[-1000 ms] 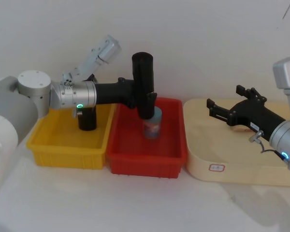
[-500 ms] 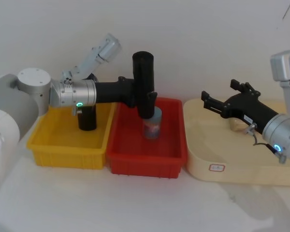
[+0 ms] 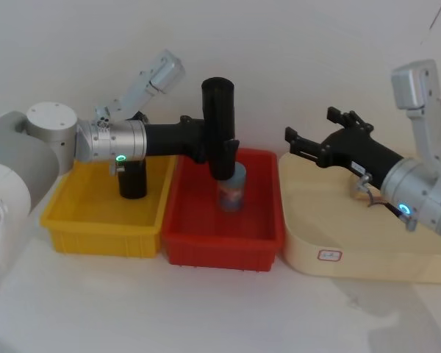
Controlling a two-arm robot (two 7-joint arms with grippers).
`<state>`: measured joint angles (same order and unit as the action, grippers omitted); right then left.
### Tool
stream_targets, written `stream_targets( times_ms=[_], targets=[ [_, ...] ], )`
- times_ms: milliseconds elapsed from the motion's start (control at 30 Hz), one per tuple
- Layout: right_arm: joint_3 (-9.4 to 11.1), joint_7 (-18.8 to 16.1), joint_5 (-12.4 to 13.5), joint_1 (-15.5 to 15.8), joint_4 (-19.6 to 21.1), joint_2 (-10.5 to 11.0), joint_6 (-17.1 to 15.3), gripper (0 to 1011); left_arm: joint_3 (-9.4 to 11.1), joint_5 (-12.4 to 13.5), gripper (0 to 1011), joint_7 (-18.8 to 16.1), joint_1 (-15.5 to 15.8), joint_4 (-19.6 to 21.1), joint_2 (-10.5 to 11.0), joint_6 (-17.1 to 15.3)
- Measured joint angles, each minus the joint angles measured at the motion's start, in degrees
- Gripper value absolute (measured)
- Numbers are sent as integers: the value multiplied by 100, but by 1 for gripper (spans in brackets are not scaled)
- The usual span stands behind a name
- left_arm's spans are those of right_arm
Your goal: Pick up the garbage bag with the one hand and transfer it to the other hand.
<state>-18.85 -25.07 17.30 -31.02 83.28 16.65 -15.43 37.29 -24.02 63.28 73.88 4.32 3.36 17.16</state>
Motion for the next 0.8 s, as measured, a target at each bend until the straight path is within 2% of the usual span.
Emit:
stream_targets(
  times_ms=[433,800],
  targets=[
    [-305,-173,-68,-528,-744,-206,259,1000,40,-37,464,4,2,21,8,1],
    [-548,-348,-107,-908,-1279,-389,481,1000,124,-116,464,-177,-265,688,239,-262]
  ],
)
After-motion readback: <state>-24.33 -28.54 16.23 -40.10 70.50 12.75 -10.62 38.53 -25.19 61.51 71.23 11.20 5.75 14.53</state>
